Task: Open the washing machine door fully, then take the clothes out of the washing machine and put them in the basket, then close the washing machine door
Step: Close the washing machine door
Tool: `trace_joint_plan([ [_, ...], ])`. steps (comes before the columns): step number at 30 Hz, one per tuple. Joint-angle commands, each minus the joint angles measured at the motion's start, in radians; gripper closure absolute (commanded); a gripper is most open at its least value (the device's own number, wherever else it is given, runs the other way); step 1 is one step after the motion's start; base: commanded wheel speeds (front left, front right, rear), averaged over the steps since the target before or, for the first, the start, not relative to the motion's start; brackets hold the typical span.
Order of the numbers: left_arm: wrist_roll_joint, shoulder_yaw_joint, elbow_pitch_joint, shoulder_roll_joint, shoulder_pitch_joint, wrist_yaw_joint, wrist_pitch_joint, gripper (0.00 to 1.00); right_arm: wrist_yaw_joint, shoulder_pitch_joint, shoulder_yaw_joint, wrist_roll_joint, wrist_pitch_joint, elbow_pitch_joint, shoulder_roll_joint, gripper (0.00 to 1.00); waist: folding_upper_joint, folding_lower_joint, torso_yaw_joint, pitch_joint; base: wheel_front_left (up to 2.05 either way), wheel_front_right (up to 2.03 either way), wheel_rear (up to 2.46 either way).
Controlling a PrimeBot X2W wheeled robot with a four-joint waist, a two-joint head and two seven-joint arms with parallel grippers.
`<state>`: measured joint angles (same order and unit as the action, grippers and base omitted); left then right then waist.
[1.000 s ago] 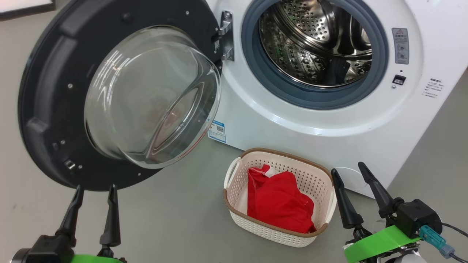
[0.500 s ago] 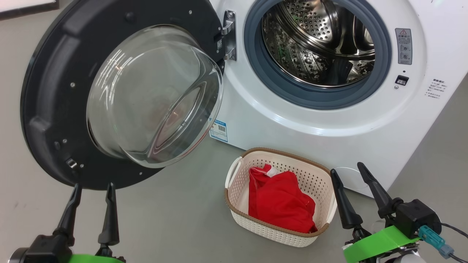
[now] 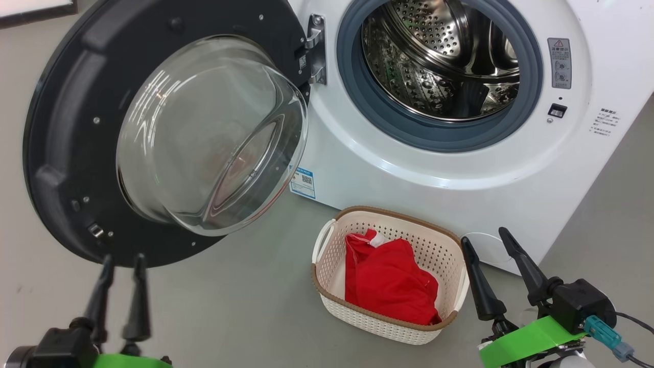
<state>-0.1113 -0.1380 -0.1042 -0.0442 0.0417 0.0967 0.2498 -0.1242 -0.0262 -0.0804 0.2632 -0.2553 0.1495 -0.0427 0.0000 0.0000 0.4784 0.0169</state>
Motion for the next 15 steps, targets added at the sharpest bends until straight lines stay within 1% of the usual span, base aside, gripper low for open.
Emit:
trace_joint_plan([
  [1,0.021,-0.035,0.034,-0.010,0.047,-0.006,0.012,1.00,-0.007,-0.043,-0.026,0.021,-0.006,-0.023,-0.008,0.00,0.0000,0.0000,-0.001,-0.001,0.00,0.00,0.00],
  [5,0.026,-0.052,0.049,-0.028,0.095,-0.006,0.012,1.00,-0.007,-0.041,-0.025,0.016,-0.006,-0.020,-0.008,0.00,0.0000,0.0000,-0.004,-0.002,0.00,0.00,0.00],
  [11,-0.020,-0.111,0.049,-0.062,0.237,-0.004,0.012,1.00,-0.007,-0.034,-0.020,0.010,-0.006,-0.019,-0.008,0.00,0.0000,0.0000,-0.008,-0.002,0.00,0.00,0.00],
  [15,-0.030,-0.157,0.018,-0.091,0.360,-0.026,0.012,1.00,-0.007,-0.035,-0.028,0.007,-0.006,-0.016,-0.008,0.00,0.0000,0.0000,-0.016,-0.007,0.00,0.00,0.00],
])
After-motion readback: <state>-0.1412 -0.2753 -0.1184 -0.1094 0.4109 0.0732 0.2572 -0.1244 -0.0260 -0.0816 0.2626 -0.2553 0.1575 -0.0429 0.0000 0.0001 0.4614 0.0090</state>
